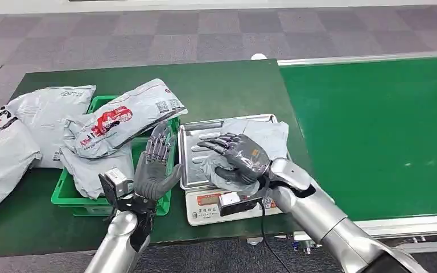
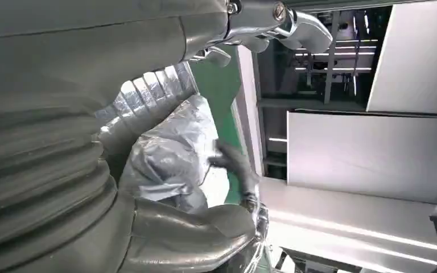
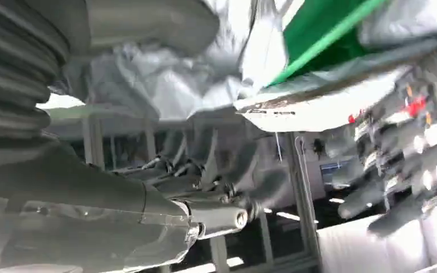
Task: Moved the parcel from conveyor to table for the left to box.
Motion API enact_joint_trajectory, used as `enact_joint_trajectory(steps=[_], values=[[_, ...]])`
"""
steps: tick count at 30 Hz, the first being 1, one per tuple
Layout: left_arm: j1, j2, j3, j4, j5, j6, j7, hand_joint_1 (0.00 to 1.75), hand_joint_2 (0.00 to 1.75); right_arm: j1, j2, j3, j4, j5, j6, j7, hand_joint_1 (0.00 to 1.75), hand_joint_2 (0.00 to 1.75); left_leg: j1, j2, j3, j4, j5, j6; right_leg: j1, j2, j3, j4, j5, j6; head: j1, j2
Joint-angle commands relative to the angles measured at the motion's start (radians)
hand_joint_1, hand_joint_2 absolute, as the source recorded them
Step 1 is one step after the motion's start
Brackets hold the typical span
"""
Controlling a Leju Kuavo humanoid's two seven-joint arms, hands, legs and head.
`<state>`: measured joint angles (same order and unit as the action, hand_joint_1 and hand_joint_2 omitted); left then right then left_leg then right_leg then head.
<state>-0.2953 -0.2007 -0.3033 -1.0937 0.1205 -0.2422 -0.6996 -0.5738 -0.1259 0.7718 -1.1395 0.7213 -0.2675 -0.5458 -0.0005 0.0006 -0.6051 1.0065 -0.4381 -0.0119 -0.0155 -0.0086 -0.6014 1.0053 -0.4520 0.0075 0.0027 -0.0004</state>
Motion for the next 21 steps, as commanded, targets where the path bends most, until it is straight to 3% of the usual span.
enact_joint_trajectory(steps=[1, 4, 18, 20, 21], values=[[-0.043, 0.021, -0.029, 0.068, 0.005, 0.015, 0.001, 0.00, 1.75, 0.156, 0.067, -0.243, -0.026, -0.189, 0.033, -0.081, 0.00, 1.75, 0.001, -0.002, 0.002, -0.001, 0.000, 0.000, 0.001, -0.002, 0.003, -0.002, 0.000, 0.000, 0.000, 0.000], [-0.049, 0.020, -0.022, 0.070, 0.006, 0.018, 0.001, 0.00, 1.75, 0.247, 0.091, -0.330, -0.093, -0.249, 0.066, -0.128, 0.00, 1.75, 0.001, -0.003, 0.003, -0.002, 0.000, -0.001, 0.001, -0.002, 0.004, -0.002, -0.001, -0.001, 0.000, 0.000], [-0.080, 0.001, -0.017, 0.111, -0.009, 0.009, 0.002, 0.00, 1.75, 0.358, 0.132, -0.444, -0.274, -0.269, 0.086, -0.152, 0.00, 1.75, 0.001, -0.002, 0.001, 0.000, -0.001, 0.000, 0.001, -0.001, 0.002, -0.001, -0.001, 0.000, 0.000, 0.000], [-0.085, 0.000, -0.015, 0.116, -0.013, 0.010, 0.001, 0.00, 1.75, 0.376, 0.131, -0.457, -0.342, -0.334, 0.133, -0.152, 0.00, 1.75, 0.001, -0.003, 0.003, -0.001, -0.001, 0.000, 0.001, -0.002, 0.004, -0.002, -0.001, -0.001, 0.000, 0.000], [-0.084, -0.002, -0.009, 0.115, -0.016, 0.015, 0.001, 0.00, 1.75, 0.390, 0.132, -0.461, -0.421, -0.466, 0.212, -0.152, 0.00, 1.75, 0.000, -0.003, 0.001, 0.000, -0.001, 0.000, 0.000, -0.002, 0.002, -0.001, -0.001, -0.001, 0.000, 0.000]])
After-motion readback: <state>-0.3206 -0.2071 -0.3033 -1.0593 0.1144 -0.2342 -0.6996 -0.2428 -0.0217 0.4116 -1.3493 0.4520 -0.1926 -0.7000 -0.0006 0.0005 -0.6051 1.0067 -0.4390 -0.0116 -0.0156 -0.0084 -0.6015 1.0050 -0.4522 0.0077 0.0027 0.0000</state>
